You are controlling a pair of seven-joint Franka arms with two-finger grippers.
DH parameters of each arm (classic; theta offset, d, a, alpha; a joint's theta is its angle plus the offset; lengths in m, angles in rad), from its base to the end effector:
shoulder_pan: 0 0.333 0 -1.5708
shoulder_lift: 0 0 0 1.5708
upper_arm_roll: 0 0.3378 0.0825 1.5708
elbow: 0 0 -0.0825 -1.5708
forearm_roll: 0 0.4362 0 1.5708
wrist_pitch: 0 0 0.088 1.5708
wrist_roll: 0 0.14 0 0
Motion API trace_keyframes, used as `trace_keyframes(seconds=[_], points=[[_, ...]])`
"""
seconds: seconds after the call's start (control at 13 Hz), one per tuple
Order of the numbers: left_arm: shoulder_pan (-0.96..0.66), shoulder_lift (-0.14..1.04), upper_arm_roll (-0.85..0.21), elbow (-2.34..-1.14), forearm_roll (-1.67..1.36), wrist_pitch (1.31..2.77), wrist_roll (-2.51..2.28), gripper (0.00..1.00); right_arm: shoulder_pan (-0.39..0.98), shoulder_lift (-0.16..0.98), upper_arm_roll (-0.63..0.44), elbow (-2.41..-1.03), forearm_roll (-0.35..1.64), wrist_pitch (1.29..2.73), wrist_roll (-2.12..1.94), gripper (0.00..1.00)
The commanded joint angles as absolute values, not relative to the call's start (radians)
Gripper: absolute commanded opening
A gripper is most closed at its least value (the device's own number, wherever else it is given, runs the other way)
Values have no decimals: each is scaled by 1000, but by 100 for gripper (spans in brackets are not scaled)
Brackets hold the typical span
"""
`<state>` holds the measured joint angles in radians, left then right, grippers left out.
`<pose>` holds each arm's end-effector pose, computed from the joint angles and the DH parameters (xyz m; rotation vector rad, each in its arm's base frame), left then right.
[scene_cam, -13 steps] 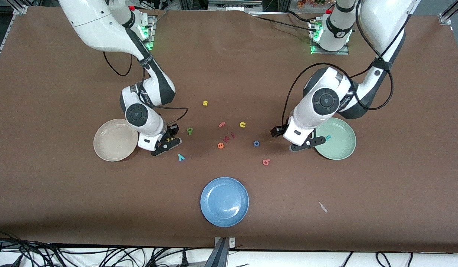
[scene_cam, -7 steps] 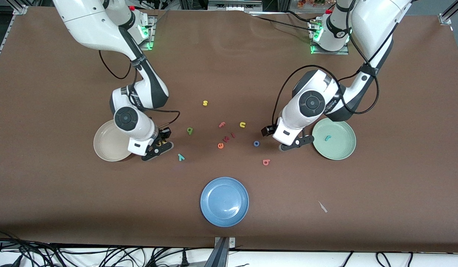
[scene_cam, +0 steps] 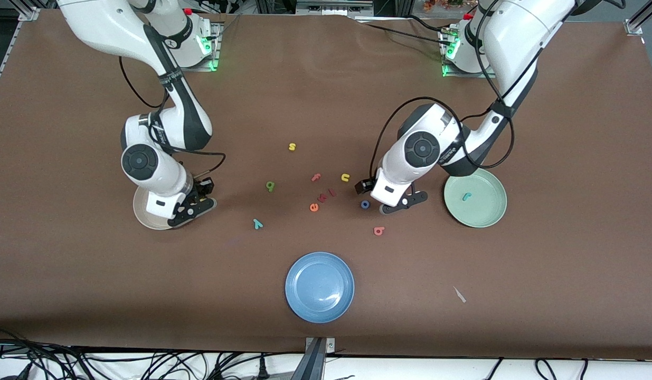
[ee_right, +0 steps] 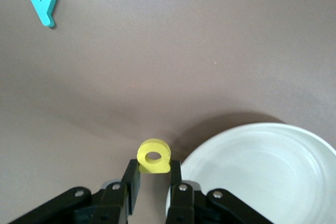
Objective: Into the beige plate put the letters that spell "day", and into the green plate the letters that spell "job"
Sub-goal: 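Place the a on the beige plate while the left gripper reaches the o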
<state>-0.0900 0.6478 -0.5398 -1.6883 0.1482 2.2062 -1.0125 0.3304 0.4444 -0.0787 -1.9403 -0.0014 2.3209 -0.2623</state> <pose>0.6056 -0.3933 0.2150 2.9655 0.5657 -0.2562 0.6374 0.1643 0.1976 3.0004 0.8006 -0.0973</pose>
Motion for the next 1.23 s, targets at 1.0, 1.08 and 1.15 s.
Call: trace_keyframes(seconds=[1.0,1.08,1.15], points=[[-222,784,-414,-1591,258,2316,-1020,93,305,393,-203,-2125,56,2539,-549,100],[-221,790,-414,-1589,279,2316,-1020,87,308,393,-199,-2109,61,2519,-535,100],[-221,793,-416,-1589,294,2318,-1019,81,311,393,-199,-2091,63,2484,-517,100]])
